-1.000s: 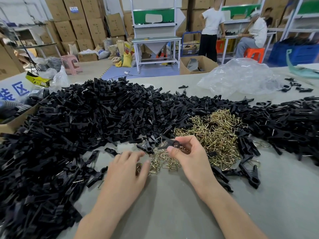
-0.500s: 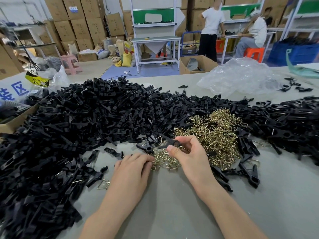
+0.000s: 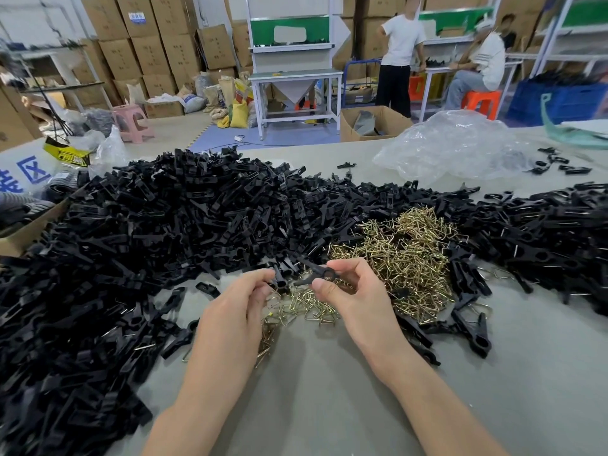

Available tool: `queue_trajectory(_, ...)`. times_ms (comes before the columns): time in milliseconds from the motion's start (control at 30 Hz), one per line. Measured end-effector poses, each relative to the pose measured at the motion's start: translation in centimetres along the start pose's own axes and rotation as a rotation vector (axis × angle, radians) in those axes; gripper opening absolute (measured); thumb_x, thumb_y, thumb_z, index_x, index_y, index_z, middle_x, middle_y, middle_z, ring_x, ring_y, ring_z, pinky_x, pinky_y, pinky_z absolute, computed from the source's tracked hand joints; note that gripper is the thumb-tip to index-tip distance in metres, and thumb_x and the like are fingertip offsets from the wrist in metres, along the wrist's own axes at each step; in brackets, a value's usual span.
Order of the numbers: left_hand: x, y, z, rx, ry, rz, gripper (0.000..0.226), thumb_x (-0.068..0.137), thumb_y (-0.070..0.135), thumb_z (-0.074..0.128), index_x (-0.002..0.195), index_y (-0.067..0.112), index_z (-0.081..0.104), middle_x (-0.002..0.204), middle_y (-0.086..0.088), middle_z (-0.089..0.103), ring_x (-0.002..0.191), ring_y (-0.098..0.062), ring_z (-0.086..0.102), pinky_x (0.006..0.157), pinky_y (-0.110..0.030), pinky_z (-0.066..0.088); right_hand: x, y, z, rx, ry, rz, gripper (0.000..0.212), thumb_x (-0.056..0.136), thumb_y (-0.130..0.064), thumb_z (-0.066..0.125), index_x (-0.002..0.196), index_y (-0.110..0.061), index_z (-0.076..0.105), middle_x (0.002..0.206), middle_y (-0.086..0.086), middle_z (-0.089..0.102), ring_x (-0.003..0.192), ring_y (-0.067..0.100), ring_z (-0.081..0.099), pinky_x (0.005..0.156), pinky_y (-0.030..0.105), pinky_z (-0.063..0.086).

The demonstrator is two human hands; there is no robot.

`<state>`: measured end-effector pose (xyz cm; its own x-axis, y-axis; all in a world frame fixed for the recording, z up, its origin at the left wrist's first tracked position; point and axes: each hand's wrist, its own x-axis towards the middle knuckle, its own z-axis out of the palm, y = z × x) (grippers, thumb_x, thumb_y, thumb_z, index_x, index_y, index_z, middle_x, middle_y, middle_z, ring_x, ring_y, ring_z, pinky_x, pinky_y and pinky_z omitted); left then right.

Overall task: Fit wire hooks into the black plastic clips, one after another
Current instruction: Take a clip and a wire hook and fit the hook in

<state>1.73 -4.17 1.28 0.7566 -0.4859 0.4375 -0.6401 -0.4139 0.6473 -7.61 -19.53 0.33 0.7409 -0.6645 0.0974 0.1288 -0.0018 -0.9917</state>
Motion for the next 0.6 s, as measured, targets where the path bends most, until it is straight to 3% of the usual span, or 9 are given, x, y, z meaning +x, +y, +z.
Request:
queue_trajectory(167, 0.2, 0.5, -0.2, -0.340, 0.049, -0.176, 0.024, 0.100, 0.018, 0.056, 0.103, 0.040, 0.065, 0.085, 0.014, 0.073, 0.075, -0.005, 0.070, 0.074, -0.029, 0.055, -0.1, -0.1, 0.1, 0.016, -0.050, -0.015, 0.026, 0.088, -0.011, 0.077, 0.103, -0.025, 0.063, 0.104, -0.001, 0.074, 0.098, 0.015, 0.073, 0.086, 0.024, 0.055)
queue_trajectory(333, 0.7, 1.3, -0.8, -0.650, -0.012, -0.326, 0.023, 0.098, 0.007, 0.061, 0.111, 0.025, 0.063, 0.087, 0.003, 0.078, 0.075, -0.007, 0.072, 0.067, -0.010, 0.051, -0.2, -0.1, 0.2, 0.021, -0.135, -0.037, 0.026, 0.087, -0.007, 0.077, 0.104, -0.021, 0.062, 0.103, -0.007, 0.076, 0.096, 0.009, 0.072, 0.078, 0.016, 0.052)
queue_trajectory(500, 0.6, 1.4, -0.5, -0.593, -0.090, -0.343, 0.023, 0.097, 0.017, 0.064, 0.116, 0.028, 0.061, 0.086, 0.008, 0.078, 0.072, -0.001, 0.068, 0.074, -0.019, 0.049, -0.3, 0.1, 0.6, 0.007, -0.230, -0.047, 0.024, 0.087, -0.002, 0.075, 0.101, -0.016, 0.061, 0.102, -0.009, 0.076, 0.093, 0.009, 0.073, 0.079, 0.019, 0.054)
queue_trajectory(600, 0.6, 1.3, -0.6, -0.579, -0.079, -0.328, 0.022, 0.096, 0.018, 0.064, 0.115, 0.030, 0.061, 0.084, 0.010, 0.078, 0.068, 0.002, 0.065, 0.067, -0.010, 0.047, -0.3, 0.1, 0.6, 0.004, -0.239, -0.045, 0.024, 0.087, -0.003, 0.076, 0.100, -0.017, 0.062, 0.103, -0.010, 0.076, 0.094, 0.010, 0.073, 0.079, 0.021, 0.055)
